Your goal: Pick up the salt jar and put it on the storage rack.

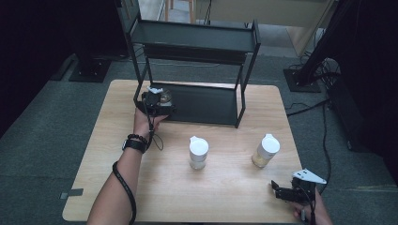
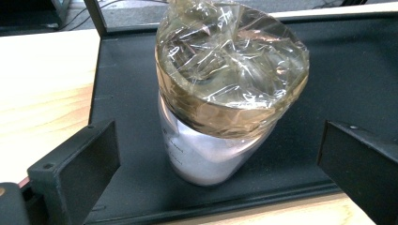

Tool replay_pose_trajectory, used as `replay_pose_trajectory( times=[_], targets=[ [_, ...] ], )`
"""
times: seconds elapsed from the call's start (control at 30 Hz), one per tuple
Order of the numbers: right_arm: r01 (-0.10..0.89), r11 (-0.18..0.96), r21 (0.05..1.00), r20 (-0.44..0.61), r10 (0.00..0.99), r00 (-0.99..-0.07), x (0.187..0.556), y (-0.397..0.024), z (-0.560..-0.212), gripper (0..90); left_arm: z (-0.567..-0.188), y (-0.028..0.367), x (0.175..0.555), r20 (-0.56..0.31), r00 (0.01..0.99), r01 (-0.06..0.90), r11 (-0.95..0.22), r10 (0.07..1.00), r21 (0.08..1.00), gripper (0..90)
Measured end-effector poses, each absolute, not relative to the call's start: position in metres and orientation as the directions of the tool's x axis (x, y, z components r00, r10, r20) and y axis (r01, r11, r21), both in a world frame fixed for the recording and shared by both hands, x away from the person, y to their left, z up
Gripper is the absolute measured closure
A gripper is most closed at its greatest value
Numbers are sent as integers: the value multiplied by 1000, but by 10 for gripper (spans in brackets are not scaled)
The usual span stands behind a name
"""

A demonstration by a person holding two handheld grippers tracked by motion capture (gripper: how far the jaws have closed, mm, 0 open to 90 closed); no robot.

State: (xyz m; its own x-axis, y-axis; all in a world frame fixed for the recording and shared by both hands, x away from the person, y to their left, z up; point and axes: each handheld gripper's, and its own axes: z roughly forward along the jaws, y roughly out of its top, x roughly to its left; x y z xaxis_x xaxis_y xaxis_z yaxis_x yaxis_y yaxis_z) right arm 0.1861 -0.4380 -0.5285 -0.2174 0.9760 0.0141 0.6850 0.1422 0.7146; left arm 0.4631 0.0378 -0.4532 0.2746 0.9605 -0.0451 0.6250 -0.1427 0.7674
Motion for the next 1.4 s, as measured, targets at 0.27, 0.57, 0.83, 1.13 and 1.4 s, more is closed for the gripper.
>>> replay_pose_trajectory(
  times=[0.27,0.57,0.83,1.13,1.4],
  targets=[
    [684,144,715,13,975,-220,186,-438,-529,0,-461,40,450,-45,293,626,-155,955,764,0],
    [684,145,715,14,975,-221,186,-438,-529,0,-477,45,436,-54,313,633,-165,948,756,0],
    [684,144,715,15,975,-220,186,-438,-529,0,-494,46,429,-65,315,630,-157,947,761,0],
    [684,144,715,14,975,-220,186,-438,-529,0,-516,51,423,-68,321,647,-166,945,744,3],
    [684,145,715,14,975,-222,186,-438,-529,0,-521,53,420,-40,328,656,-197,944,728,8]
  ],
)
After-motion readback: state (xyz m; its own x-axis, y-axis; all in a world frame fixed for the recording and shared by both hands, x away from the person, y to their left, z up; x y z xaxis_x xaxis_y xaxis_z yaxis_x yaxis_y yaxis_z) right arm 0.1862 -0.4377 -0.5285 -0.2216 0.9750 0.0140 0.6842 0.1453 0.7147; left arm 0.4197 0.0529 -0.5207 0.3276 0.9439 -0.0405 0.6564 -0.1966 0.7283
